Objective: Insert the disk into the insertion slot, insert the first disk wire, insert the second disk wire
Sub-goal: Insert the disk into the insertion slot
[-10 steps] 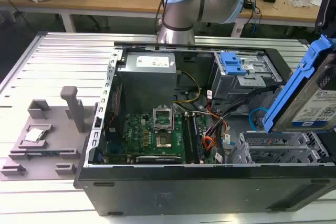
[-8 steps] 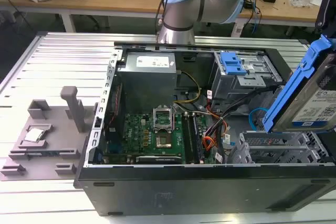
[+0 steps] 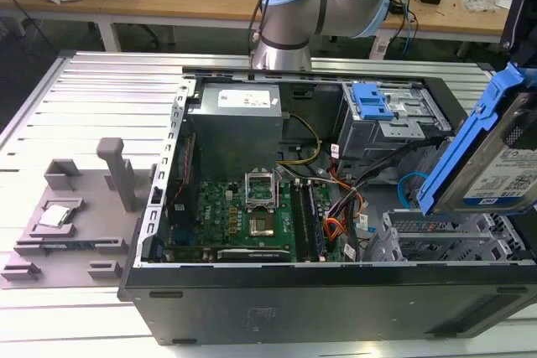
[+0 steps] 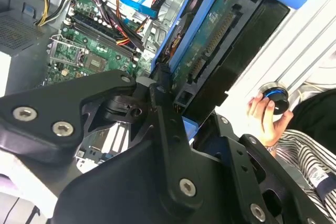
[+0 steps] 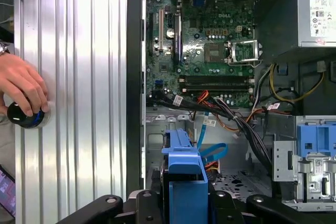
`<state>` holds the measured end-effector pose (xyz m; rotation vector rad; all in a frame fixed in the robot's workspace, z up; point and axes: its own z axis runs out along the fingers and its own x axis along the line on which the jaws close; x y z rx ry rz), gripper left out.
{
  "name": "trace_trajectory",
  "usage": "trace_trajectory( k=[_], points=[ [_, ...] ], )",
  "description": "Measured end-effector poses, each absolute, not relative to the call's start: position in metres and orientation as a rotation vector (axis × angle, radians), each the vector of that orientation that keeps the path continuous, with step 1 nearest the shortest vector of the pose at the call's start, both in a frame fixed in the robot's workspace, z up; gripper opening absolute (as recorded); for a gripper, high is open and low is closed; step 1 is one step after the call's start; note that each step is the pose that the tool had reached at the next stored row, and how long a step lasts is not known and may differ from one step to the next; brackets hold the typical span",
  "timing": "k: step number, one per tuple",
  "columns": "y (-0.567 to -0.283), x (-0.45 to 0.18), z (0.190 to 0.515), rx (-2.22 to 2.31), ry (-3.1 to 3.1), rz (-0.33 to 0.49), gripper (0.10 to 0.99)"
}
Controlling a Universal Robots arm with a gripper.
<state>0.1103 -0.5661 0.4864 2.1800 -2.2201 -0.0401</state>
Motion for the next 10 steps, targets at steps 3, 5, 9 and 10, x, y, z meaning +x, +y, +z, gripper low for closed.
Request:
trace_trajectory(
  k=[3, 5, 9, 10],
  points=[
    [-0.5661, 0.11, 0.4835, 2.18, -2.22, -0.04, 0.369],
    [-0.5661, 0.11, 0.4828, 2.18, -2.22, -0.04, 0.369],
    [-0.5661, 0.1099, 0.4805, 2.18, -2.22, -0.04, 0.369],
    [-0.5661, 0.1098, 0.4789, 2.18, -2.22, -0.04, 0.369]
  ],
)
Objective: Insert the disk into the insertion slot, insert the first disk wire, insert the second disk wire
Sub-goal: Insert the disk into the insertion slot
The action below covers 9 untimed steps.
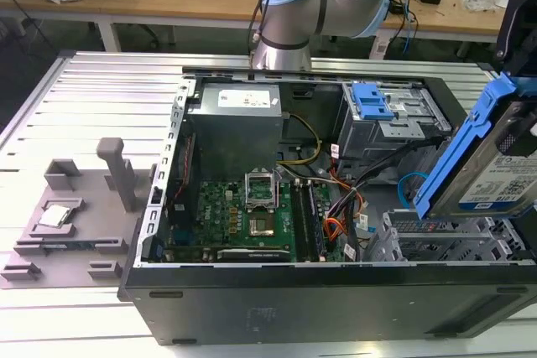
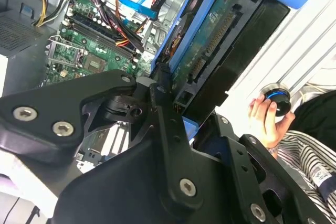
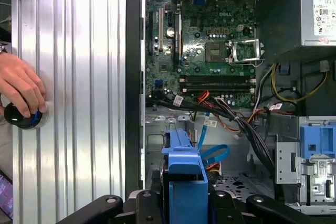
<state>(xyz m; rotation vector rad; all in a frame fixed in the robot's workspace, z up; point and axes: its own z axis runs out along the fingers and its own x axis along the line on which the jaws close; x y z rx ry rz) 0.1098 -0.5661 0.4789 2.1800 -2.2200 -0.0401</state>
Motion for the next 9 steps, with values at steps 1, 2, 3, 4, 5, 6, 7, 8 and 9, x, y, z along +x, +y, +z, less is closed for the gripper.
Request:
trace_trajectory(
  k=[1, 2, 3, 4, 5, 6, 7, 8, 9],
  points=[
    [-0.5661, 0.1097, 0.4783, 2.18, -2.22, -0.04, 0.369],
    [-0.5661, 0.1097, 0.4779, 2.18, -2.22, -0.04, 0.369],
    [-0.5661, 0.1097, 0.4775, 2.18, -2.22, -0.04, 0.369],
    [-0.5661, 0.1096, 0.477, 2.18, -2.22, -0.04, 0.369],
    [-0.5661, 0.1096, 0.4767, 2.18, -2.22, -0.04, 0.369],
    [-0.5661, 0.1096, 0.4763, 2.18, -2.22, -0.04, 0.369],
    [-0.5661, 0.1095, 0.4759, 2.18, -2.22, -0.04, 0.369],
    [-0.5661, 0.1095, 0.4754, 2.18, -2.22, -0.04, 0.369],
    [-0.5661, 0.1095, 0.4748, 2.18, -2.22, -0.04, 0.369]
  ],
)
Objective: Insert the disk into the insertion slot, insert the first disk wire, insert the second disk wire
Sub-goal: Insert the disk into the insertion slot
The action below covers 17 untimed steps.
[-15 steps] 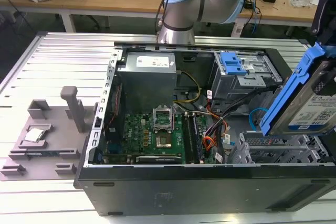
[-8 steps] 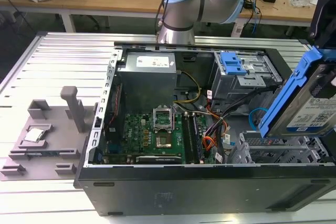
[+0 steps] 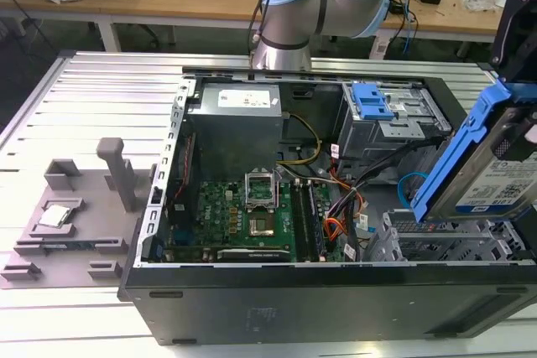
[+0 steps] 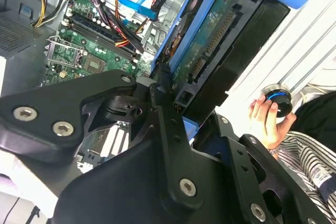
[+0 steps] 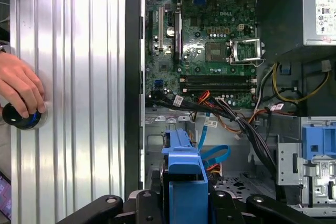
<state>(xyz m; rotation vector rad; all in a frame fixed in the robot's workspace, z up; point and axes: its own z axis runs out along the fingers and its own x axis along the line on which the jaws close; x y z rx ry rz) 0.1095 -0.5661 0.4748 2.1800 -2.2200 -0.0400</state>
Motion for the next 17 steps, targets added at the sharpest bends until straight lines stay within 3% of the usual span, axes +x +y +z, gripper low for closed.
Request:
trace_trajectory(
  k=[17],
  points=[
    [-0.5661, 0.1095, 0.4661, 2.18, -2.22, -0.04, 0.369]
  ],
)
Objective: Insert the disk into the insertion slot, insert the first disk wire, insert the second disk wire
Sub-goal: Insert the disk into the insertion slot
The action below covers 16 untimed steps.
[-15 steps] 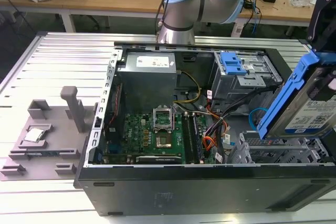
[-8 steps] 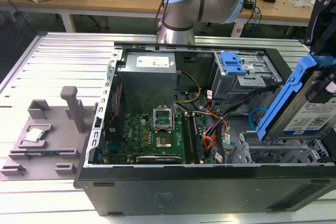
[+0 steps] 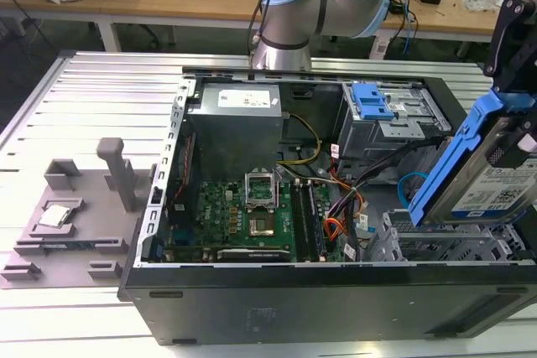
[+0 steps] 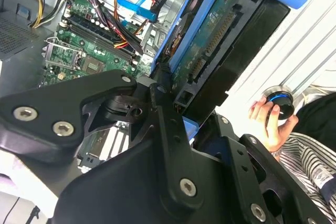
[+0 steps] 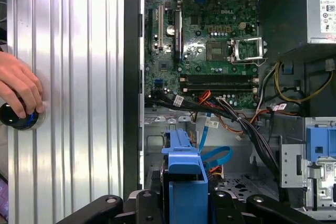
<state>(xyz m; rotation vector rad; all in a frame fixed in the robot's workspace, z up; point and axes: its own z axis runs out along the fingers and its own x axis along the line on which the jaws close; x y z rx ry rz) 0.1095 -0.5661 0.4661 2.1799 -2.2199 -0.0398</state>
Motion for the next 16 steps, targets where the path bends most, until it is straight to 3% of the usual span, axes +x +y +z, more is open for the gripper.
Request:
trace_trajectory(
  k=[16],
  points=[
    [-0.5661, 0.1095, 0.4608, 2.18, -2.22, -0.04, 0.369]
  ],
)
